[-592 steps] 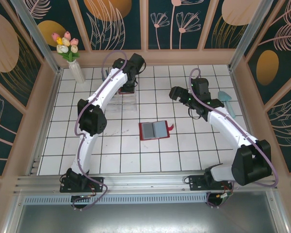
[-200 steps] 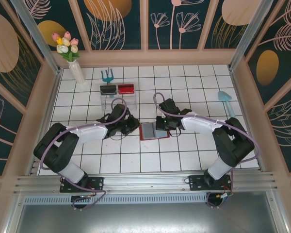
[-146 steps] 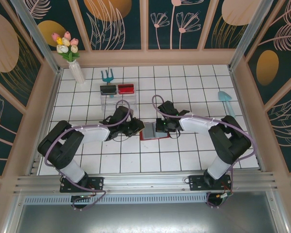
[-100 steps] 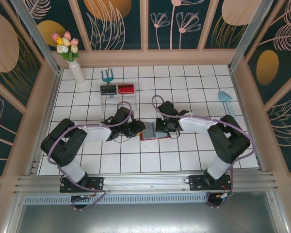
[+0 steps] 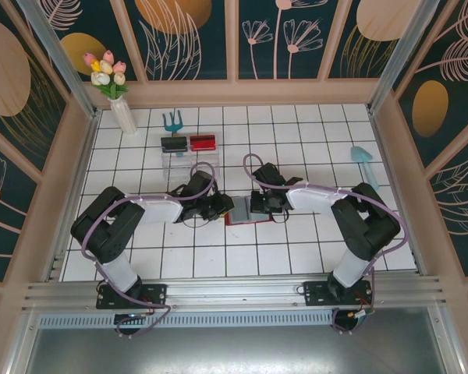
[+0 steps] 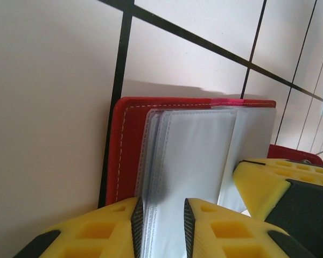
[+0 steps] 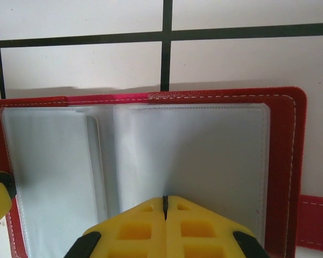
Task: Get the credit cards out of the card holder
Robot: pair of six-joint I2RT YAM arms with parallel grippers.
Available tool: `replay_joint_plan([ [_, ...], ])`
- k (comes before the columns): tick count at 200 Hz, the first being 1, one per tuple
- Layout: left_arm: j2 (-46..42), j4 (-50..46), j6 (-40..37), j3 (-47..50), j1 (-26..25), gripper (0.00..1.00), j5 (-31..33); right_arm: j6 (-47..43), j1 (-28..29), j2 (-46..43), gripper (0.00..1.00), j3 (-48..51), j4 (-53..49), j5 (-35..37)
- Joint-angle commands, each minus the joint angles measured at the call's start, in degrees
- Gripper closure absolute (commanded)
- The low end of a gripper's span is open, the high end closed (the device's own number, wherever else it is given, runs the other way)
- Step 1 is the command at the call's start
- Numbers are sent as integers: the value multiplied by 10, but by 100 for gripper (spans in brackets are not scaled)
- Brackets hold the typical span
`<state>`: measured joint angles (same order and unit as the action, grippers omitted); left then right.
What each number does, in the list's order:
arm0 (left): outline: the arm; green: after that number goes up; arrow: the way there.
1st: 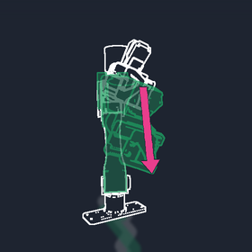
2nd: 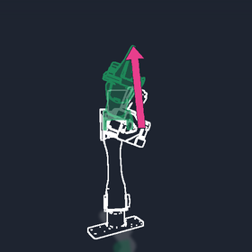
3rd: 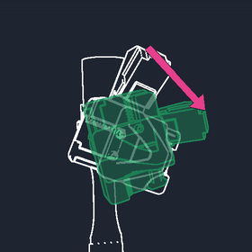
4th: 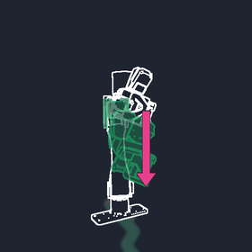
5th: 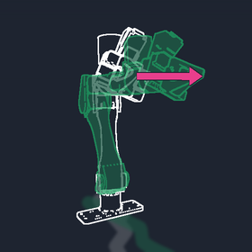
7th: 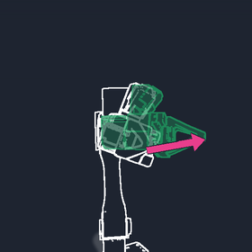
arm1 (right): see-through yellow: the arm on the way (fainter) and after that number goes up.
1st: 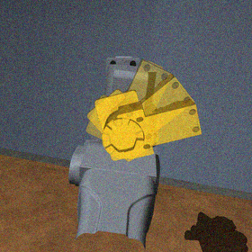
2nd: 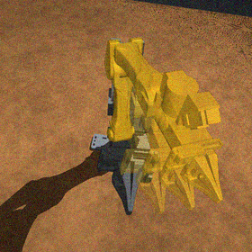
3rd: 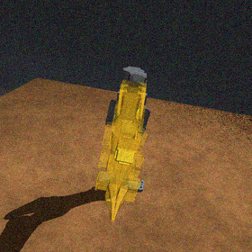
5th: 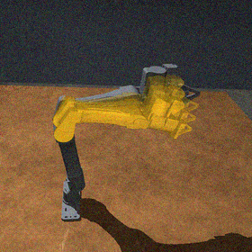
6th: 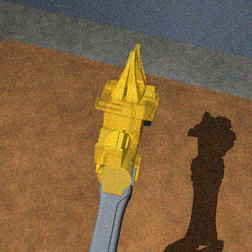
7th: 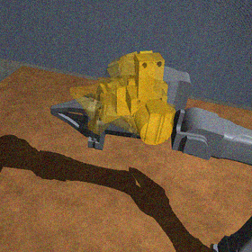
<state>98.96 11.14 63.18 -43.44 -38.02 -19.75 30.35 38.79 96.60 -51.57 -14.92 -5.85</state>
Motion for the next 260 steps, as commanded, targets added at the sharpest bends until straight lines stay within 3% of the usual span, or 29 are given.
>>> replay_joint_plan([
  [1, 1, -38, -23, -15, -4, 70, 23, 1, 2, 13, 100, 2, 5, 7],
  [197, 2, 108, 8, -18, -15, 71, -83, 11, 0, 7, 100, 7, 0, 15],
  [219, 8, 113, 11, -21, -15, 77, -83, 14, -9, -11, 100, 11, -1, 16],
  [234, 8, 127, 17, -17, -15, 89, -85, 16, -17, -26, 100, 16, 0, 15],
  [260, 18, 155, 31, -14, -15, 87, -96, 15, -32, -41, 100, 26, 2, 9],
])
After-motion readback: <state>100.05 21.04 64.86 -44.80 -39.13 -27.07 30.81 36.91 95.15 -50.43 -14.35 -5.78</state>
